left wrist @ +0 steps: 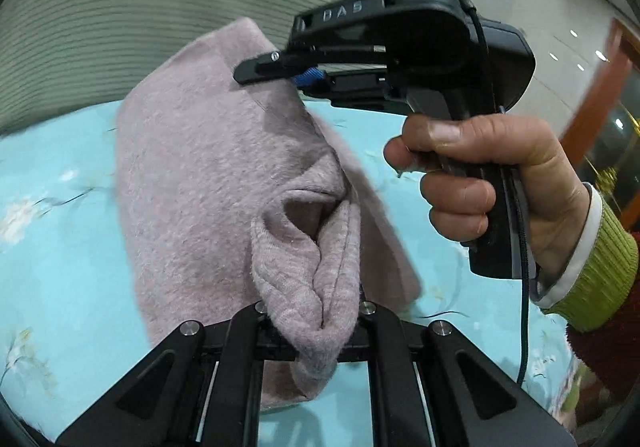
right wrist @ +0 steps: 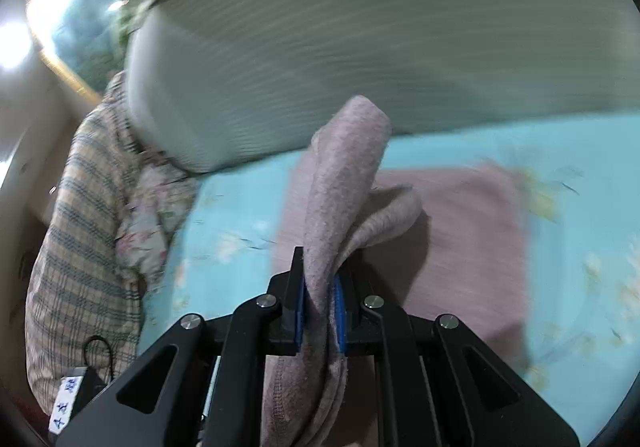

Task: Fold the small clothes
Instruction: 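Grasp the sweater side edge with the left gripper and lift it, then fold the held side across the sweater with the left gripper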

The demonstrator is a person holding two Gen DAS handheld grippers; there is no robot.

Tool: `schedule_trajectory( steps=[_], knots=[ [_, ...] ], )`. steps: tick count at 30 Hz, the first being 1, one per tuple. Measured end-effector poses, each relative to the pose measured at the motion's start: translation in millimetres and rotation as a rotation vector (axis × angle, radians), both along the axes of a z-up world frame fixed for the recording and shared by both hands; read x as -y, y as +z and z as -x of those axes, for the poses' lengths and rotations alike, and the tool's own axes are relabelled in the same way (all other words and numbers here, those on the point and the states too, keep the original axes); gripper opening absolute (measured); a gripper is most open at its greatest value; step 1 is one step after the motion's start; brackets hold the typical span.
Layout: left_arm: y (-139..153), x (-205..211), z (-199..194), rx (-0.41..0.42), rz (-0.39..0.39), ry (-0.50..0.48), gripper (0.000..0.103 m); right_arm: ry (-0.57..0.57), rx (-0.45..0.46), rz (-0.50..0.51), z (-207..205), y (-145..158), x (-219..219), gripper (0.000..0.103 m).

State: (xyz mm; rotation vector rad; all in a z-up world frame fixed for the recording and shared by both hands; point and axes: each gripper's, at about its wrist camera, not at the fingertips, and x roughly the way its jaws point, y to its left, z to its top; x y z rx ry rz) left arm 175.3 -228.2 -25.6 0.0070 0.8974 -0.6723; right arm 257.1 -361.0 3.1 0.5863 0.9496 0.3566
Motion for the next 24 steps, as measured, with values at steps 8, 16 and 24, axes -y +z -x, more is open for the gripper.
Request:
schedule_trajectory(
  steps=[8, 16, 24],
  knots=[
    [-44, 62, -16, -0.071, -0.068, -0.11, 0.009, -0.046, -0.044, 0.013, 7, -36, 31, 0.013],
    [-53, 57, -49, -0.11, -0.058, -0.118, 0.01, -0.065, -0.082, 0.066, -1, -55, 38, 0.013],
    [-82, 45, -57, -0.202, -0.057, -0.137, 0.035, -0.132, -0.069, 0.142, 17, -39, 39, 0.037]
  ],
)
